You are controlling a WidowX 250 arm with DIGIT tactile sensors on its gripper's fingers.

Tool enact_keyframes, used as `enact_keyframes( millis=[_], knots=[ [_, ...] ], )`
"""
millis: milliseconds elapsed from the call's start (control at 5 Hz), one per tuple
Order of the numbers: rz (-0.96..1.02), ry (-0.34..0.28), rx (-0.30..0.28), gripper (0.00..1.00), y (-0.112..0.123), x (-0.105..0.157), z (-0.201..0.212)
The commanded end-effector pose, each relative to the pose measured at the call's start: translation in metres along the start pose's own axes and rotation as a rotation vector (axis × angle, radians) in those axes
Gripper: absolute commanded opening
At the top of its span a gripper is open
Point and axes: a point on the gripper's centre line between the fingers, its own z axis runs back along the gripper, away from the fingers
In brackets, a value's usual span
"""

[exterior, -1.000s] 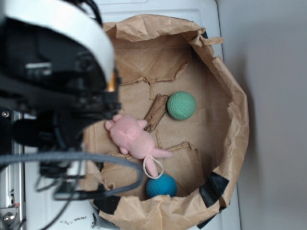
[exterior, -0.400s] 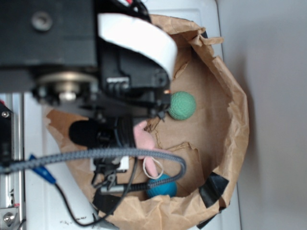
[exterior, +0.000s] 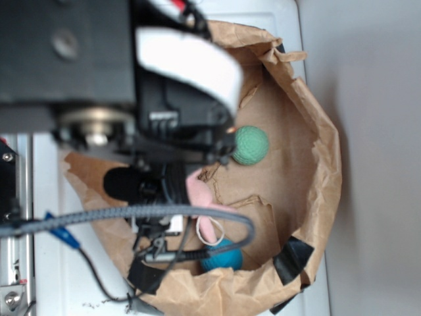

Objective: Grab the pink bunny.

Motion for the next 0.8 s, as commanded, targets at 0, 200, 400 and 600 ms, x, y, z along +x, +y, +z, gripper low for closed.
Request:
enact_keyframes(
  millis=[0, 200, 400, 600],
  knots=[
    [-0.010, -0.065, 0.034, 1.00, 0.006, 0.020, -0.037],
    [0.018, -0.082, 0.076, 1.00, 0.008, 0.041, -0.065],
    [0.004, -0.068, 0.094, 1.00, 0.010, 0.051, -0.089],
    [-0.056, -0.034, 0.083, 1.00, 0.009, 0.036, -0.101]
  ],
)
